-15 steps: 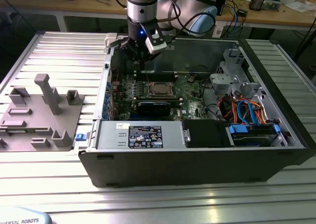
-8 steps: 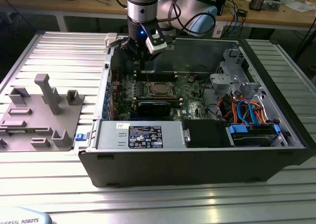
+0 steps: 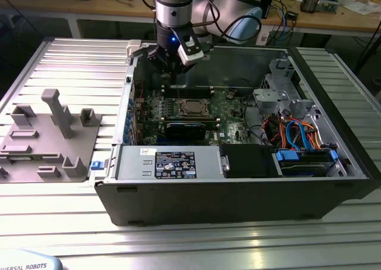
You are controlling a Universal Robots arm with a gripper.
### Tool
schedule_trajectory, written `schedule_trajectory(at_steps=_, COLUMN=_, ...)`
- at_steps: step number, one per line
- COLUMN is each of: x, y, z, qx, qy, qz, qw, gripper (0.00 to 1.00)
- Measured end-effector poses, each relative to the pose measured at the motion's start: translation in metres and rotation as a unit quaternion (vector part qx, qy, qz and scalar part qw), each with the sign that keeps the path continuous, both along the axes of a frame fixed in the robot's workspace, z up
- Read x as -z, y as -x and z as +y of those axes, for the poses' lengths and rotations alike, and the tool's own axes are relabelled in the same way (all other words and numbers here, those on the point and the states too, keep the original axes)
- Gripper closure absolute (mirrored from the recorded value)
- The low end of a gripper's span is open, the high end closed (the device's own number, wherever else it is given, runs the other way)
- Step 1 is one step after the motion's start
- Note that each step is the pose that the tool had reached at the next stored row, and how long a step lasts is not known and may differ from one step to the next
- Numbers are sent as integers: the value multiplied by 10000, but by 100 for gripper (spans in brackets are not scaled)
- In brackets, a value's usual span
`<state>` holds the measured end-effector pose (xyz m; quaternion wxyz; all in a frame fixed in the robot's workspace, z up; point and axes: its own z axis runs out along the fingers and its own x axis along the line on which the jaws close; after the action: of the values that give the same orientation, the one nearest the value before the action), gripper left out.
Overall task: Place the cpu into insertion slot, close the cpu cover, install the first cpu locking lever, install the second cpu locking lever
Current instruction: 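Install the first cpu locking lever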
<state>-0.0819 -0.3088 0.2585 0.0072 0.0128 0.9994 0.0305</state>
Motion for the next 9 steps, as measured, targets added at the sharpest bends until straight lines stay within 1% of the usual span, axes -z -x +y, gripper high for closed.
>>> schedule_trajectory(at_steps=9, x=0, y=-167, z=0, qx=0, qy=5, qz=0, qw=10000, gripper=89)
